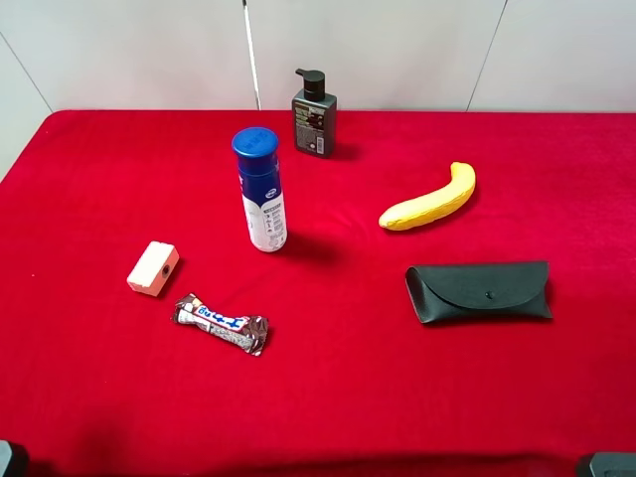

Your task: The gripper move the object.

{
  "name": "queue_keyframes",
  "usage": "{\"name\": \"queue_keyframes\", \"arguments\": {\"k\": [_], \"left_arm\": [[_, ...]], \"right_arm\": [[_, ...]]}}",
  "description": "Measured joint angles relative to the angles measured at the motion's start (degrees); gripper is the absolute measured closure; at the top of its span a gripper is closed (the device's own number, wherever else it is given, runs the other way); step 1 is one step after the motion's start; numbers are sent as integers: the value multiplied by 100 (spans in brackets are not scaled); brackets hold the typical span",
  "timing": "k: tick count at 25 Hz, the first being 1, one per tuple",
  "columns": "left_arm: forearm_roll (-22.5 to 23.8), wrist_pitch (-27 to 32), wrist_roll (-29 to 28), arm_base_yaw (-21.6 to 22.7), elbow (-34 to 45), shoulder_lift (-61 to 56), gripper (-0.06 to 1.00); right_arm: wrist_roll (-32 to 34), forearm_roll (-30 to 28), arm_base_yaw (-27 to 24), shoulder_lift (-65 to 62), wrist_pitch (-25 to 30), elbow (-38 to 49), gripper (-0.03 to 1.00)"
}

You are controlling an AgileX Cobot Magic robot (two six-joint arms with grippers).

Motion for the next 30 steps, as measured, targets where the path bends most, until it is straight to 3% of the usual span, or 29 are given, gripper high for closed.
{"name": "queue_keyframes", "arguments": {"k": [7, 22, 26, 30], "left_arm": [[-26, -24, -6, 0, 109, -826, 10], [90, -57, -187, 29, 141, -1470, 10], [108, -56, -213, 488, 141, -1742, 10], [95, -56, -190, 1385, 141, -2090, 10]], "right_arm": [[0, 0, 0, 0, 0, 0, 27], [0, 0, 0, 0, 0, 0, 27], [0, 0, 0, 0, 0, 0, 27], [0, 0, 0, 0, 0, 0, 27]]}}
